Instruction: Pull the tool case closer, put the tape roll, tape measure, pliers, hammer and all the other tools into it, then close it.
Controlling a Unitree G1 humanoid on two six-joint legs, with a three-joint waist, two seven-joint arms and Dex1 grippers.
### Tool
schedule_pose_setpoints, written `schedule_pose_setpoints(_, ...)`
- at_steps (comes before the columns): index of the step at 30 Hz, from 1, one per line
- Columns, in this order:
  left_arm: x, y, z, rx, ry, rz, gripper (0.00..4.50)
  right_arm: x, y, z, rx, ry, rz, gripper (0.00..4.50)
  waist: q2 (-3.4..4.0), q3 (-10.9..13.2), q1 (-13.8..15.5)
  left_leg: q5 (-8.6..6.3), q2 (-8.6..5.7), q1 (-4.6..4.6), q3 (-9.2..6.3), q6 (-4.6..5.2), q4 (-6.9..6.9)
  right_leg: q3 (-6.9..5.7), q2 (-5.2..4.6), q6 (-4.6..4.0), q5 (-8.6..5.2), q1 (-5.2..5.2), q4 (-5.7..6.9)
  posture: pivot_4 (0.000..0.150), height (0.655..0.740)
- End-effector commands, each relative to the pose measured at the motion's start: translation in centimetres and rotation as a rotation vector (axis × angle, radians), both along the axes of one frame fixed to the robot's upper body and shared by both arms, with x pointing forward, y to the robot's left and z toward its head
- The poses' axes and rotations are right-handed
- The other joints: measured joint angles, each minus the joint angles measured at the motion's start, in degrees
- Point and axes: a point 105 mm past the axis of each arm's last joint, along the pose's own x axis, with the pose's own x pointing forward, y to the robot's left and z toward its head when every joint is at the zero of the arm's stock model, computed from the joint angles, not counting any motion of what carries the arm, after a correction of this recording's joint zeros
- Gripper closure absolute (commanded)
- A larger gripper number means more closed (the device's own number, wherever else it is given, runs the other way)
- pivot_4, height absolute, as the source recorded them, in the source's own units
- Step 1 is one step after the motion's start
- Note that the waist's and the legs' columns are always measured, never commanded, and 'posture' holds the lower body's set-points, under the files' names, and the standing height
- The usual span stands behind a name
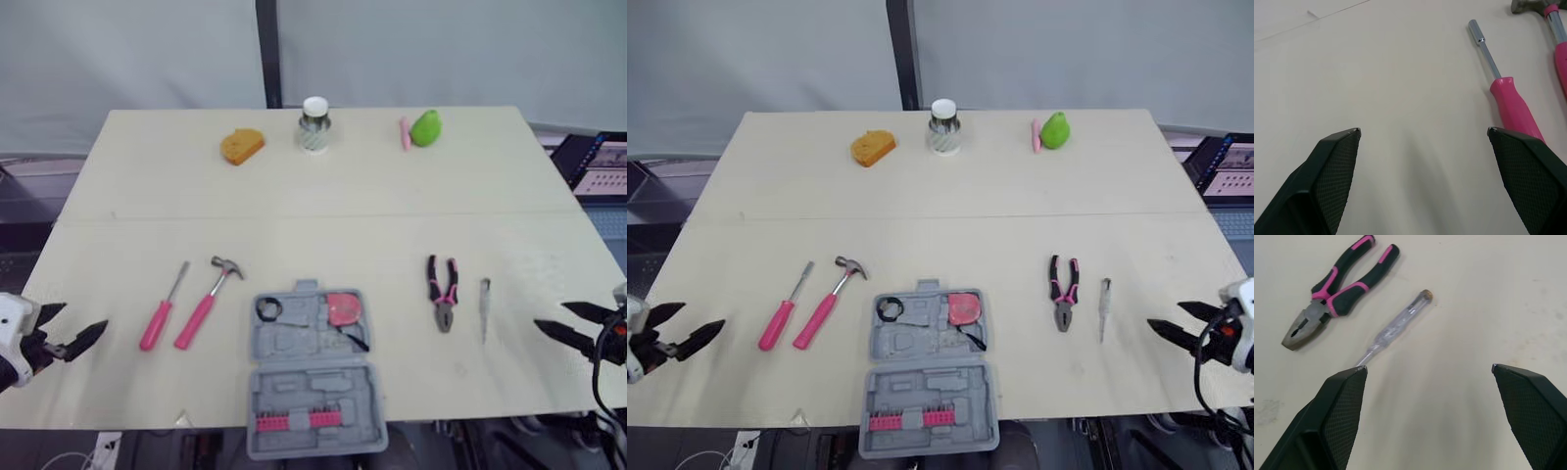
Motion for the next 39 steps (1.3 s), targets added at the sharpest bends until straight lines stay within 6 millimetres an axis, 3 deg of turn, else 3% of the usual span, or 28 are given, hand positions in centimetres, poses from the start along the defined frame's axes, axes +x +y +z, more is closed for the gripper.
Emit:
schedule_pose_setpoints(1,-0.7,1.3,0.7,0.027,-0.033,0.044,0.00,0.1,-0.7,0.3,-0.027,-0.025,-0.008,0.18,0.00,0.00,-0.27,0.00,0.01,0.00,0.00,0.00,-0.01,0.01,0.00,0.00,0.00,-0.01,0.00,0.150,0.7400)
schedule_pose_setpoints(7,-0.7,0.9,0.4,0.016,-0.034,0.033,0.00,0.3,-0.9,-0.2,-0.034,-0.028,-0.010,0.18,0.00,0.00,-0.21,0.00,0.00,-0.02,0.00,0.00,-0.04,-0.01,0.00,0.00,0.00,-0.02,-0.02,0.150,0.7400)
schedule_pose_setpoints(11,0.0,-0.4,0.6,0.023,-0.035,-0.025,0.00,0.6,0.0,0.2,-0.024,-0.044,0.006,0.18,0.00,0.00,-0.22,0.00,0.01,-0.02,0.01,0.00,-0.05,-0.01,0.00,0.00,0.00,-0.03,-0.02,0.150,0.7400)
schedule_pose_setpoints(13,0.9,-2.7,0.9,0.027,-0.046,-0.122,0.00,0.6,1.8,0.1,-0.021,-0.032,0.057,0.18,0.00,0.00,-0.04,0.00,0.01,-0.02,0.00,0.00,-0.05,-0.01,0.00,0.00,0.00,-0.02,-0.02,0.150,0.7400)
schedule_pose_setpoints(16,2.6,-8.2,2.1,0.021,-0.077,-0.331,0.00,0.5,6.8,0.0,0.011,-0.041,0.131,0.18,-0.01,0.00,0.62,0.00,0.02,-0.06,-0.04,0.00,-0.03,-0.01,-0.01,0.00,0.00,-0.02,-0.02,0.150,0.7400)
schedule_pose_setpoints(20,3.5,-14.3,3.0,0.005,-0.092,-0.551,0.00,0.7,11.2,-0.6,0.045,-0.062,0.063,0.18,0.02,-0.01,0.65,-0.01,0.02,-0.10,-0.11,-0.02,0.13,0.02,0.00,0.00,0.00,0.00,0.11,0.150,0.7400)
schedule_pose_setpoints(21,3.5,-16.7,3.0,-0.001,-0.093,-0.648,0.00,1.0,12.3,-1.1,0.040,-0.061,0.013,0.18,0.03,-0.01,0.64,-0.02,0.00,-0.10,-0.10,-0.03,0.13,0.05,0.00,0.00,0.00,-0.02,0.13,0.150,0.7400)
schedule_pose_setpoints(23,3.2,-20.2,3.1,-0.014,-0.098,-0.786,0.00,1.3,13.6,-1.6,0.023,-0.072,-0.057,0.18,0.04,-0.02,0.63,-0.02,-0.02,-0.07,-0.10,-0.04,0.11,0.07,0.00,0.00,0.00,-0.04,0.16,0.150,0.7400)
schedule_pose_setpoints(29,1.5,-27.4,2.3,-0.072,-0.104,-1.087,0.00,2.1,15.3,-2.5,0.025,-0.091,-0.239,0.18,0.07,-0.04,0.56,-0.02,-0.04,-0.08,-0.05,-0.04,0.11,0.18,0.02,0.00,0.00,-0.12,0.23,0.150,0.7400)
schedule_pose_setpoints(33,1.2,-29.8,2.3,-0.086,-0.118,-1.186,0.00,2.5,15.1,-2.9,0.025,-0.095,-0.338,0.18,0.08,-0.03,0.53,-0.02,-0.05,-0.07,-0.05,-0.04,0.15,0.20,0.04,0.00,0.00,-0.13,0.27,0.150,0.7400)
schedule_pose_setpoints(39,1.5,-30.8,2.8,-0.092,-0.152,-1.223,0.00,2.6,15.7,-3.9,0.026,-0.085,-0.423,0.18,0.09,-0.03,0.43,-0.02,-0.05,-0.07,-0.02,-0.04,0.14,0.23,0.05,0.00,0.00,-0.17,0.29,0.150,0.7400)
